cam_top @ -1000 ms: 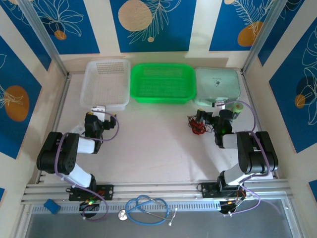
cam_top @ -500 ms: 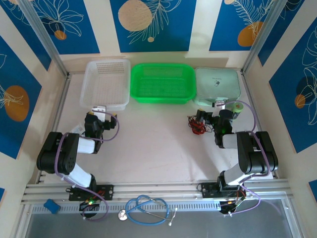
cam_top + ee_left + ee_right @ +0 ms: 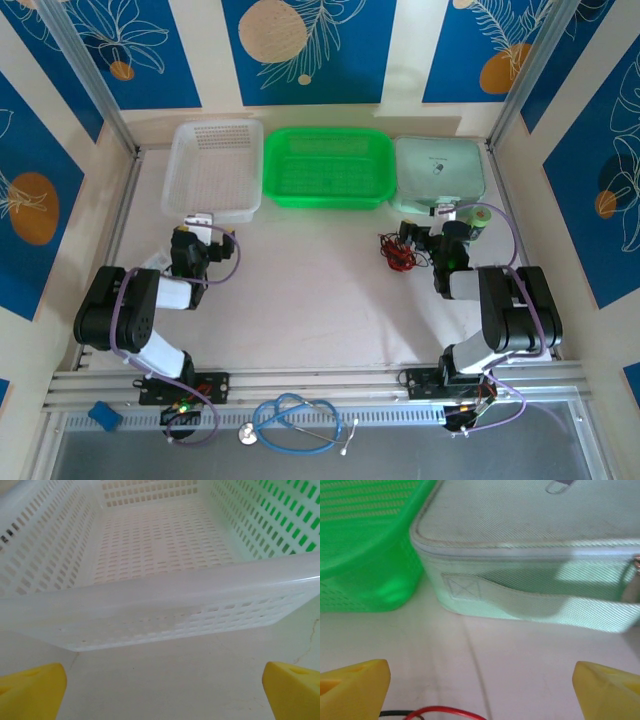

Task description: Untangle the cables

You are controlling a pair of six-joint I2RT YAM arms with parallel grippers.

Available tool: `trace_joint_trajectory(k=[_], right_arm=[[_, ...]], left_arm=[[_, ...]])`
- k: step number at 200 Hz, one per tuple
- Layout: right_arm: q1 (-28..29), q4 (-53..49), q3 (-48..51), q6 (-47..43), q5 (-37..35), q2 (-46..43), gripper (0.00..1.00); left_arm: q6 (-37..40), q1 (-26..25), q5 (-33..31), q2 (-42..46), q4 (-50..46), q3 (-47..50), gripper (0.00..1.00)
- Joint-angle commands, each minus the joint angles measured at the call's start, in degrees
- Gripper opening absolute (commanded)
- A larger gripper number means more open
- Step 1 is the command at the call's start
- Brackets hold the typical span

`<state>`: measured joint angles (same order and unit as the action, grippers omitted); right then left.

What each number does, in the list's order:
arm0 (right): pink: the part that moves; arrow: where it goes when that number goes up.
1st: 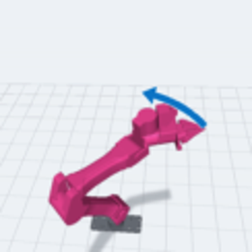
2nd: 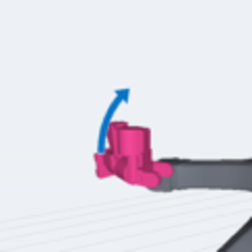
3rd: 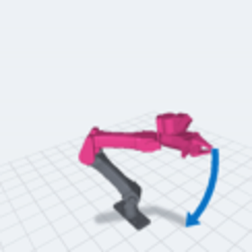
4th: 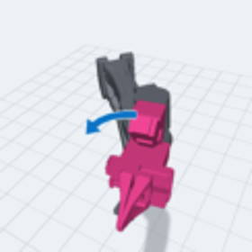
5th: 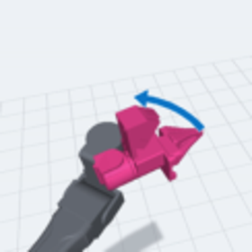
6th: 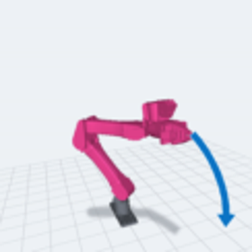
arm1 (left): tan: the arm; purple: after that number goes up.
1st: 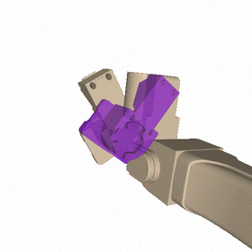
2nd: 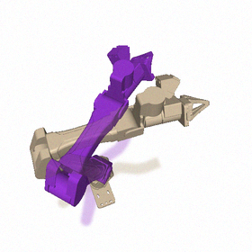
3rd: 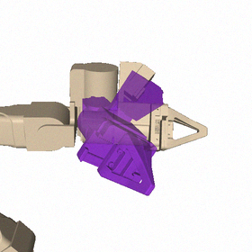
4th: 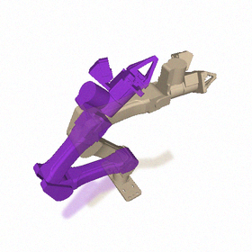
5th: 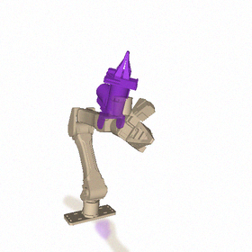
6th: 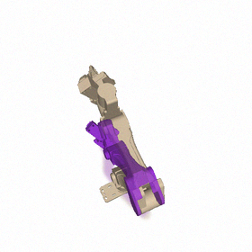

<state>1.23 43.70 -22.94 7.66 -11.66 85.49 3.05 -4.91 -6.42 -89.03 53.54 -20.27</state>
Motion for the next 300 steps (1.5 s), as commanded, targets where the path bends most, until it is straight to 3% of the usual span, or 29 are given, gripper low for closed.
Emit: trace_joint_trajectory(k=[1, 19, 33, 40, 50, 69, 91, 124, 137, 168, 197, 224, 251, 281, 300], right_arm=[[2.5, -11.5, -4.5, 0.5, -9.5, -7.2, 0.94], [5.7, -27.9, -10.1, 3.7, -15.6, -13.1, 0.92], [7.0, -37.7, -12.9, 7.3, -15.6, -17.1, 0.94], [7.4, -42.2, -14.0, 8.9, -15.0, -18.5, 1.00], [8.1, -48.2, -15.8, 11.4, -14.1, -20.6, 0.99], [9.5, -59.7, -19.3, 15.2, -12.0, -23.8, 0.99], [12.1, -72.4, -24.5, 19.2, -9.1, -26.6, 0.99], [14.8, -89.0, -30.1, 26.4, -3.0, -27.7, 1.00], [15.3, -90.7, -30.0, 27.5, -0.1, -27.3, 0.99], [15.9, -88.8, -30.3, 27.6, 3.0, -21.9, 0.96], [16.2, -88.0, -34.4, 25.9, -0.1, -12.3, 0.96], [16.1, -87.2, -36.5, 24.7, -4.8, -5.0, 0.96], [15.6, -82.8, -37.2, 23.0, -5.0, 0.9, 0.92], [15.6, -80.6, -39.2, 22.2, -3.1, 7.4, 0.76], [15.8, -79.4, -39.5, 21.8, -0.6, 10.2, 0.56]], left_arm=[[-0.6, -0.8, -5.0, 6.4, 0.5, 1.9, 1.00], [-1.2, -3.2, -12.0, 16.3, -6.7, 2.9, 1.00], [-5.8, -4.0, -14.9, 25.6, -22.3, -0.4, 1.00], [-8.3, -4.1, -15.3, 29.5, -30.6, -2.4, 1.00], [-11.3, -4.2, -15.0, 34.2, -40.8, -5.6, 1.00], [-15.5, -4.3, -11.7, 40.9, -56.2, -10.9, 1.00], [-18.6, -4.4, -5.2, 45.2, -66.5, -16.6, 1.00], [-25.0, -5.0, 5.0, 42.4, -78.1, -26.4, 1.00], [-26.1, -6.6, 8.1, 39.2, -81.3, -29.2, 1.00], [-26.5, -15.5, 6.7, 32.0, -85.9, -34.2, 1.00], [-25.8, -24.7, 4.0, 27.7, -85.4, -36.4, 1.00], [-26.3, -30.4, 1.9, 24.7, -83.8, -36.0, 1.00], [-27.2, -34.6, 0.3, 22.5, -81.3, -34.7, 1.00], [-28.3, -37.5, 0.1, 21.4, -78.9, -34.0, 1.00], [-27.8, -38.4, -0.6, 21.8, -79.4, -34.5, 1.00]])
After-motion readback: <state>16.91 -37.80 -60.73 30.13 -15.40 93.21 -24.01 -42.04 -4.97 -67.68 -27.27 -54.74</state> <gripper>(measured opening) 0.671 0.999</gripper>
